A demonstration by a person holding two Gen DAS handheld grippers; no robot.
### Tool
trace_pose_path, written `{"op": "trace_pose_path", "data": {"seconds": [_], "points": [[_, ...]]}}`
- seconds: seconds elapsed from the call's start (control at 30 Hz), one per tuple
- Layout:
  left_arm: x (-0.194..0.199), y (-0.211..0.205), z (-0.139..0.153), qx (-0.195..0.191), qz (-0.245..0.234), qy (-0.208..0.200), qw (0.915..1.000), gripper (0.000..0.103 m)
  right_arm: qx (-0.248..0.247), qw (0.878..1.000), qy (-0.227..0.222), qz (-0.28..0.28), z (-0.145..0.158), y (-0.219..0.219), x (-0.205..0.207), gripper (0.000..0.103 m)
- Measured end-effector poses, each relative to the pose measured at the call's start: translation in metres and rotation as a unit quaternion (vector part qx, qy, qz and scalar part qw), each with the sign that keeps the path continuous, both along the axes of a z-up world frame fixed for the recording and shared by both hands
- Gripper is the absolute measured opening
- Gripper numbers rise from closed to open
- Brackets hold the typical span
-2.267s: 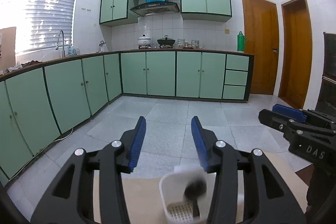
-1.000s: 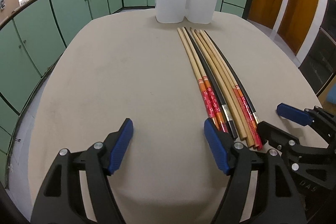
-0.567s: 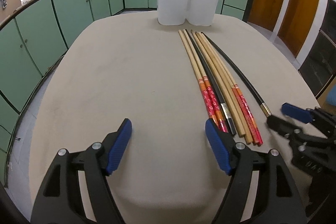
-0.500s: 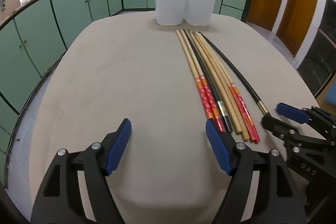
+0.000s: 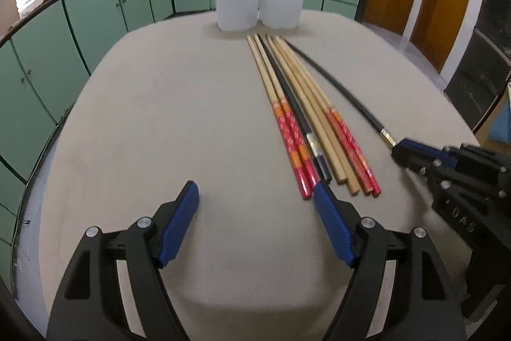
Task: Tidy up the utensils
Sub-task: 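Grasp a red-patterned chopstick with the left tool, then carry both chopsticks up into the white holder and release them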
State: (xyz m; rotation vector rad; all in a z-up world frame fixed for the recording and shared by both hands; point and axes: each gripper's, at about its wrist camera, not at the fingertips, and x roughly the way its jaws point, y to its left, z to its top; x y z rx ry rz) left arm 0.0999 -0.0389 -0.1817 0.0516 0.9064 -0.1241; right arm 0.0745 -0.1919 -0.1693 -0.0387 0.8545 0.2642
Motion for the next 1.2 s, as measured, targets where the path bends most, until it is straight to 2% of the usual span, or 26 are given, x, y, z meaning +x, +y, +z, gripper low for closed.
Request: {"op": "trace_pose_path", "data": {"seconds": [0.1,0.23,0.4,0.5,0.6,0.67,0.7,0.77,1.0,1.2], "points": [[0.002,0.008,0.000,0.010,0.020,-0.002,0.9997,0.074,-0.002,1.000,0.000,0.000,0.000,0.001,-0.001,0.007],[0.006,0.022,0.001,0.006,0.043,0.000,0.9991,0.074,0.003,1.000,0.003,0.001,-0.001,-0.001,-0.001,0.007],[0.011,0.020,0.002,0.006,0.041,-0.001,0.9991,0.073,0.002,1.000,0.007,0.002,-0.001,-0.001,0.000,0.009],[0.015,0.017,0.002,0.003,0.037,-0.005,0.9993,0.061,0.000,1.000,0.007,0.003,-0.002,0.000,0.000,0.009],[0.017,0.012,0.002,0.001,0.026,-0.008,0.9996,0.044,0.003,1.000,0.007,0.003,-0.002,-0.001,0.000,0.009],[0.016,0.008,0.002,0.000,0.018,-0.011,0.9998,0.024,0.003,1.000,0.006,0.002,-0.002,-0.001,0.000,0.008],[0.016,0.006,0.002,0.001,0.015,-0.012,0.9998,0.020,0.003,1.000,0.006,0.002,-0.002,-0.001,0.000,0.007],[0.016,0.002,0.002,0.002,0.009,-0.012,0.9999,0.005,0.000,1.000,0.004,0.002,-0.002,0.000,-0.001,0.007],[0.014,0.006,0.006,-0.012,0.007,-0.015,0.9998,0.005,0.024,1.000,-0.006,0.000,0.004,-0.007,-0.003,0.006],[0.007,0.012,0.038,-0.006,0.008,-0.051,0.9987,0.005,0.030,0.999,-0.040,0.003,0.031,-0.014,-0.002,0.006]]}}
